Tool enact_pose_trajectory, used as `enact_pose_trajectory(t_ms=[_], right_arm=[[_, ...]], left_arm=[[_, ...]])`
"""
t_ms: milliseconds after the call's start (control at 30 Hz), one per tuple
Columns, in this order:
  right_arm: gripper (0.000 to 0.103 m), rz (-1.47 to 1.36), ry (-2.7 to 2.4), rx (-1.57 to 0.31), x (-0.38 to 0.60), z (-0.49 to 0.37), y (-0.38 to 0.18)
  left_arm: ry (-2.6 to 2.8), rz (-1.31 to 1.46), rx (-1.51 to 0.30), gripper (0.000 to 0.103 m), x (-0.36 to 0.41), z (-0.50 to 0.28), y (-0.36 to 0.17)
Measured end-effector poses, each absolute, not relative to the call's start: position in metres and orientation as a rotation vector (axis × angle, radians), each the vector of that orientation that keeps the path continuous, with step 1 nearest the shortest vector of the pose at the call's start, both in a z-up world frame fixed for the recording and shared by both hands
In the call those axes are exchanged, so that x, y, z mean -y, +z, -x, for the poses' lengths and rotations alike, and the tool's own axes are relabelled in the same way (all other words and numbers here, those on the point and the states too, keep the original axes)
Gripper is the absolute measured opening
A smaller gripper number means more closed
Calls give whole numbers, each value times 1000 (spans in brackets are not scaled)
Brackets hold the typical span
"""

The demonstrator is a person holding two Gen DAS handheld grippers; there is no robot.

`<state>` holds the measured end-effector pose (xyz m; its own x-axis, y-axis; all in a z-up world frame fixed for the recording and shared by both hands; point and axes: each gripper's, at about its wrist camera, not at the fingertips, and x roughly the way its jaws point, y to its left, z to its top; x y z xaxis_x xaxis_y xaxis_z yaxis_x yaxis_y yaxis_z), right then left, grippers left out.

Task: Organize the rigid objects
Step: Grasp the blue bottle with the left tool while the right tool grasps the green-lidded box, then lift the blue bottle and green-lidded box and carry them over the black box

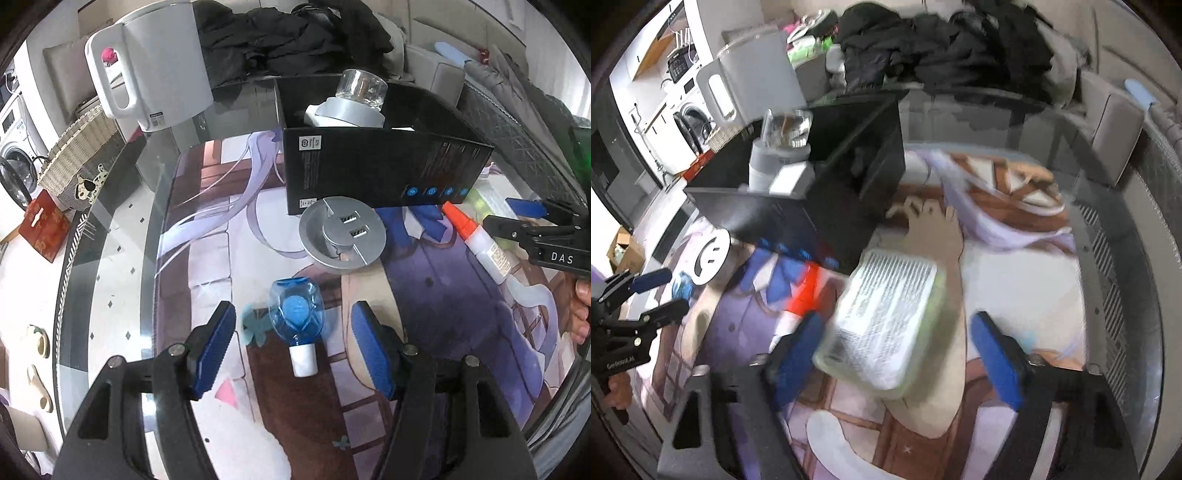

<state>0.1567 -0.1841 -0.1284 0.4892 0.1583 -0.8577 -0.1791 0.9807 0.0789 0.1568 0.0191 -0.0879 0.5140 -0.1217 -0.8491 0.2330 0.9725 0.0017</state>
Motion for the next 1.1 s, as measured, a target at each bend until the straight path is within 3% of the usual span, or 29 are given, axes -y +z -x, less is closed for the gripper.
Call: enact_pose_trajectory(t_ms=[67, 133, 200, 500, 700, 800, 1100], right_arm=[[66, 57, 197, -1032, 182, -155, -130], [58, 89, 213, -1031, 178, -151, -130], [57, 104, 236, -1052, 173, -147, -129], [57, 138, 303, -1067, 158, -119, -125], [63, 151, 280, -1047, 155, -123, -127], [56, 154, 289, -1047, 154, -126, -128], [56, 97, 307, -994, 161, -114, -110]], left_arm=[[-221, -126, -1016, 45, -17, -157, -89], [-229, -115, -1032, 37, -16, -158, -91], [-241, -107, -1033, 29, -15, -157, -91], [-244, -166, -1023, 30, -3, -147, -90], [-235, -163, -1029, 29, -1, -151, -90], [-221, -177, -1026, 29, 0, -150, -89], [-234, -157, -903, 29, -2, -138, -57]])
